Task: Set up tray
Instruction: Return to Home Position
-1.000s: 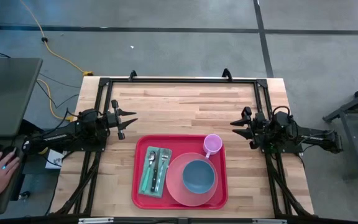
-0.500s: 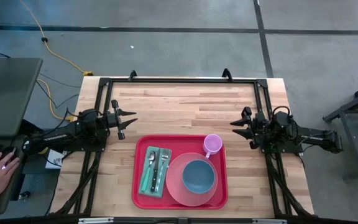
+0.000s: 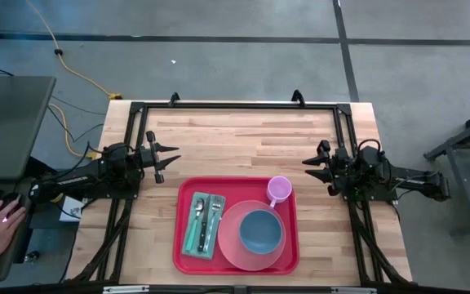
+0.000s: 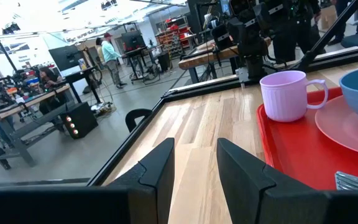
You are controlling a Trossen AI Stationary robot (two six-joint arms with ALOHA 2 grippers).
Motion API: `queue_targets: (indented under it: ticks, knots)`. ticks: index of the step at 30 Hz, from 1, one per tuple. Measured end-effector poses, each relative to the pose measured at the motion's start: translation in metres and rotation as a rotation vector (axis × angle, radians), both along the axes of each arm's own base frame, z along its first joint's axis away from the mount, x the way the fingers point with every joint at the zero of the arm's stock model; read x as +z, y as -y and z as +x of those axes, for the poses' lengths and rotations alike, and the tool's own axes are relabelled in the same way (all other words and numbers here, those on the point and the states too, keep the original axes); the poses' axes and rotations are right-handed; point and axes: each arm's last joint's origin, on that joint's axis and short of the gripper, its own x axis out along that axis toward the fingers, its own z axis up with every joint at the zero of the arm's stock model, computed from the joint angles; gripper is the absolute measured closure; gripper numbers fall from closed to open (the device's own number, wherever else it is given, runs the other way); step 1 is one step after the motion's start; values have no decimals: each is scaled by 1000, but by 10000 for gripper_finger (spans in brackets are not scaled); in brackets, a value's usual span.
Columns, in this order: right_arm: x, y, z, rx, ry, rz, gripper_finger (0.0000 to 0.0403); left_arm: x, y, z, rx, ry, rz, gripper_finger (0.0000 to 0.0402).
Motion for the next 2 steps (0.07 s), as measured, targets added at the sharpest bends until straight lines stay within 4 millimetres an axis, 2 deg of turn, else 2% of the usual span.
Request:
queue_targets:
  ticks: [2]
  knots:
    - [0, 0, 0, 0, 0, 0, 265, 0, 0, 0, 0, 0, 0, 250]
